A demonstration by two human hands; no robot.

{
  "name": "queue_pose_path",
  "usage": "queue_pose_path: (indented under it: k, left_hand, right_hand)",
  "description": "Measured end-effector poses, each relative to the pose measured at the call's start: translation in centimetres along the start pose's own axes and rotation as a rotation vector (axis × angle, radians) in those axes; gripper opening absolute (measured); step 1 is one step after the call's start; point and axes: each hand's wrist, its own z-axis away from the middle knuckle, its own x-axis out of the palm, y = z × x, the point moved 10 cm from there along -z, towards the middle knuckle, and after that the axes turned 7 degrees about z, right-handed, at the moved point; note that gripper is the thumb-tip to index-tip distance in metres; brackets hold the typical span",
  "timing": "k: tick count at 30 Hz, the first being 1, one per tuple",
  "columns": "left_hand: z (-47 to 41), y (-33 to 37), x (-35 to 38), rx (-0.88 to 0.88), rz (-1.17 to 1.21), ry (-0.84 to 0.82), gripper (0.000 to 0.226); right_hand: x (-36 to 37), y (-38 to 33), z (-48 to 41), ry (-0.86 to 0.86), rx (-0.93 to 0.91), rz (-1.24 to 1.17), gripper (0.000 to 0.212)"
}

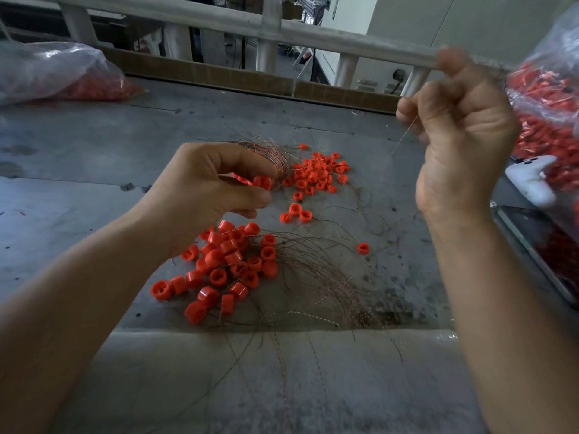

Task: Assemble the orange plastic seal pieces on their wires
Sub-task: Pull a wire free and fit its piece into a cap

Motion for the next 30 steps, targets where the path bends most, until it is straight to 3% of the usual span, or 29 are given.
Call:
queue_pose_path:
  k: [6,12,16,30]
  left_hand:
    - [0.1,0.1,0.1,0.015,0.025,-0.007,0.024]
    - [0.3,1.0,0.8,0.039,0.064,-0.033,0.027]
    - [0.3,1.0,0.9,0.052,0.036,-0.038,0.019]
    - [0.0,0.0,0.3,0.02,-0.04,-0.017,0.017]
  right_hand:
    - [1.8,-1.0,1.0,-0.109,-0.116,0.105,0.018]
    - [7.1,0.0,3.8,-0.501,-0.215,0.528,0.014]
    - [9.4,1.2,6.0,-0.667,-0.185,0.594,0.009]
    - [9.8,1.6,6.8,-0.709,-0.08,0.515,0.013]
